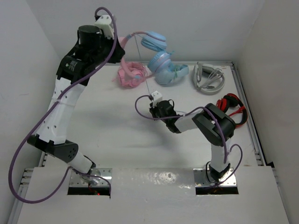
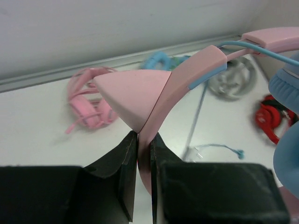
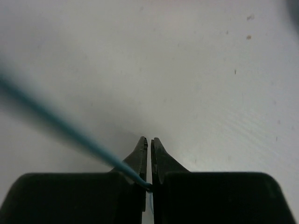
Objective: Wrap the headphones
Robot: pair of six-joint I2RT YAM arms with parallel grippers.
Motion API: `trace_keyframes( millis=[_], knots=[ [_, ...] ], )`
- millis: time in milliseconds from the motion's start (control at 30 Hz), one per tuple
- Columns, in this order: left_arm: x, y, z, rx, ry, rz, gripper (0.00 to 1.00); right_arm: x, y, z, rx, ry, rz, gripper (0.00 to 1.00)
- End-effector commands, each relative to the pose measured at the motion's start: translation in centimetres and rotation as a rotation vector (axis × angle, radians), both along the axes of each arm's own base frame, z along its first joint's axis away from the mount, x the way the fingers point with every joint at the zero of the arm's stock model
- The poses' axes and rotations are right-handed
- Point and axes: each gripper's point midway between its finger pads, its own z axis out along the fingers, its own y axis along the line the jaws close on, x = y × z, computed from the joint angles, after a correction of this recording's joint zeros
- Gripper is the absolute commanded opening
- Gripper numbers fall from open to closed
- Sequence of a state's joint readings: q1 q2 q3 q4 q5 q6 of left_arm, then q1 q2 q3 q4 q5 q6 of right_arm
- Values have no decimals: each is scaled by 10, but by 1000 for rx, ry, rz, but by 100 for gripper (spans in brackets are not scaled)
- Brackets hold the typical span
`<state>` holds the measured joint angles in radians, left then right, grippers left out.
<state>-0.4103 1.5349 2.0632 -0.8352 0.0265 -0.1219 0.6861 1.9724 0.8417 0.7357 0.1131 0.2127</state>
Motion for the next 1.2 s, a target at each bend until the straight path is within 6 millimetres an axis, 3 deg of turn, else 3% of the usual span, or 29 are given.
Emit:
trace_keyframes(
  millis=[0, 33, 67, 167, 200, 433, 500, 667, 733, 867, 900, 967, 1000, 1033, 1067, 1100, 1133, 1167],
  knots=[
    [36, 46, 53, -82, -178, 170, 0, -30, -10, 15, -38, -47, -2, 0],
    [44, 59, 54, -63, -193, 233, 0, -35, -13, 21, -19, -51, -9, 0],
    [52, 69, 51, -42, -199, 274, 0, -47, -21, 10, -40, -18, -7, 0],
    [70, 103, 51, -14, -232, 404, 0, -62, -26, -2, -103, 52, 16, 0],
    [78, 107, 41, -35, -219, 422, 0, -67, -23, -5, -117, 69, 36, 0],
    [128, 145, -15, -114, -117, 513, 0, -116, 23, 13, -185, 20, 275, 0],
    [149, 155, -39, -94, -82, 558, 0, -131, 43, 27, -202, -6, 354, 0],
    [168, 158, -71, -77, -33, 564, 0, -161, 80, 62, -182, -44, 498, 0],
    [172, 170, -85, -26, -33, 618, 0, -159, 80, 92, -175, -81, 489, 0],
    [174, 195, -96, 168, -83, 678, 0, -136, 52, 160, -202, -272, 362, 0],
    [171, 194, -95, 197, -96, 673, 0, -132, 44, 187, -191, -324, 326, 0],
    [167, 180, -109, 339, -106, 602, 0, -116, 25, 214, -250, -405, 230, 0],
    [160, 168, -103, 379, -133, 565, 0, -110, 20, 234, -249, -440, 191, 0],
    [154, 143, -119, 493, -134, 472, 0, -99, 6, 247, -273, -460, 125, 0],
    [143, 130, -117, 546, -157, 421, 0, -90, -1, 269, -278, -497, 84, 0],
    [136, 116, -119, 648, -185, 356, 0, -77, -14, 274, -307, -496, 29, 0],
    [120, 84, -150, 715, -166, 254, 0, -68, -22, 281, -321, -500, -19, 0],
    [107, 78, -141, 772, -209, 240, 0, -50, -45, 296, -337, -503, -116, 0]
  ],
)
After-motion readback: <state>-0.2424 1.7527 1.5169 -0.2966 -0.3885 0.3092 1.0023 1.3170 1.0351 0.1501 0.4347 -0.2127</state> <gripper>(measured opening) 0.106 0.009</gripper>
